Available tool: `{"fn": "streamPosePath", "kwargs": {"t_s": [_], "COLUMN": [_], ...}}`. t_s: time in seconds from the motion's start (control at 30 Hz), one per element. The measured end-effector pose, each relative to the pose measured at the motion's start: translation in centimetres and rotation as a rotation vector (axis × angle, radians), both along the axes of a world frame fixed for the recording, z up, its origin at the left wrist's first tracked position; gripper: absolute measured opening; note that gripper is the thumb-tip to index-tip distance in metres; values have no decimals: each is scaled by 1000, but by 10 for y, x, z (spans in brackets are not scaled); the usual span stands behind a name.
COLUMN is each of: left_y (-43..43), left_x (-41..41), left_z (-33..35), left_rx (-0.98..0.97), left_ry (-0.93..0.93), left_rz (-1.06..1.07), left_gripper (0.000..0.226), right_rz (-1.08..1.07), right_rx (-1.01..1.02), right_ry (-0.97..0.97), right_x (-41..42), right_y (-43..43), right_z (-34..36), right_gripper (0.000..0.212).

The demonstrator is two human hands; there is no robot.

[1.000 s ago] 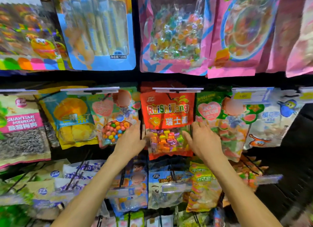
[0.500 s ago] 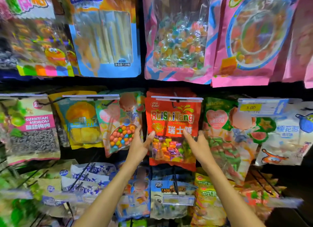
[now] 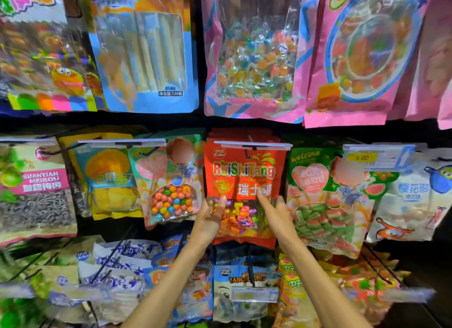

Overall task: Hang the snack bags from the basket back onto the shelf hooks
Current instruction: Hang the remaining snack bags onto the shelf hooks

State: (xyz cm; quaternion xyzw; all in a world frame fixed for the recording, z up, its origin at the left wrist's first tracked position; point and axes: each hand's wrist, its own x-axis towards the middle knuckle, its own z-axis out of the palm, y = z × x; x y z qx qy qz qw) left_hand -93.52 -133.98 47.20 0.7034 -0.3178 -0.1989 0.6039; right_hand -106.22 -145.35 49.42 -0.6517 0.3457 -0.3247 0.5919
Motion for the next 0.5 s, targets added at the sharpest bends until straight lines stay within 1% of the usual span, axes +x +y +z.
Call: {"fn": "streamPosePath", "kwargs": {"t_s": [0.1,0.27,0.33,0.4,0.43,0.5], "left_y": [-1,-2,-3,-4,-3,-4], "left_x": [7,15,16,15,12,9], "left_z": [0,-1,0,2,5,8], "left_rx": [-21,-13,-20,-42,-47,-59], "left_ry": [0,5,1,-9,-7,10], "left_rz": [-9,-27,-31,-25,-28,-19], "left_gripper": [30,48,56,52,46,47], "right_rz": [-5,-37,-48,-66,-80,-112], "right_rx": [-2,1,-2,-18,-27,-36], "right_ry": [9,9,24,46,58,75], "right_x": [-1,5,8,9,10,12], "right_y": [1,4,5,4,4,3], "right_z": [0,3,4,6,7,7], "right_gripper": [98,102,100,98,97,93]}}
